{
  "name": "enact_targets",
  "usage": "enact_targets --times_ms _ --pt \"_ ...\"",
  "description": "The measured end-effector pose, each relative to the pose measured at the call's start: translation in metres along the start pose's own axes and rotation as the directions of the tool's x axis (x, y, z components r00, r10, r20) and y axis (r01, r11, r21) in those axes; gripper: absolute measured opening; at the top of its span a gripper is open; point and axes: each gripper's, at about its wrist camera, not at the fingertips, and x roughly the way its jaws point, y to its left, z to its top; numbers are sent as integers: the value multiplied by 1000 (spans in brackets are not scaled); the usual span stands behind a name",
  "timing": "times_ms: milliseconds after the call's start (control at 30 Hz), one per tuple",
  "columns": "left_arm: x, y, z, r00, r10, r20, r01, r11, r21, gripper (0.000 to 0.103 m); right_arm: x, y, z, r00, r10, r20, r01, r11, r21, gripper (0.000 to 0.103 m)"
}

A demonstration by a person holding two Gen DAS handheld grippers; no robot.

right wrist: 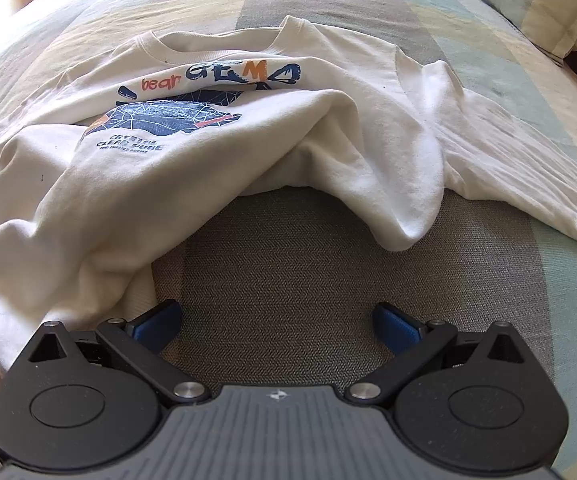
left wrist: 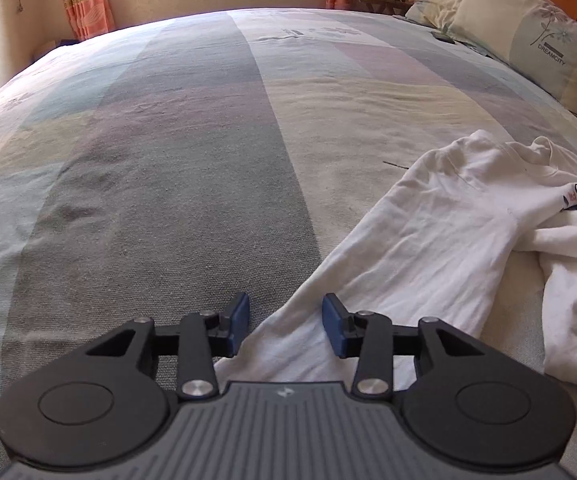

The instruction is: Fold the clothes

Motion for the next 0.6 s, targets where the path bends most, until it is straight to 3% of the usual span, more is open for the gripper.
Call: enact_targets --times_ms 67,133,233,600 --pt "-2 2 1 1000 -24 -14 24 1000 6 26 0 0 0 1000 0 3 0 1000 4 103" --pt "-3 2 3 1000 -23 -12 23 1000 12 7 1 1 0 1000 -1 7 1 1000 8 103" --pt "-4 3 10 1000 7 9 -7 1000 14 1 1 1 0 1000 -2 10 1 1000 13 103" --pt "16 9 57 994 85 73 -88 995 46 1 2 0 2 1000 -6 2 6 999 31 103"
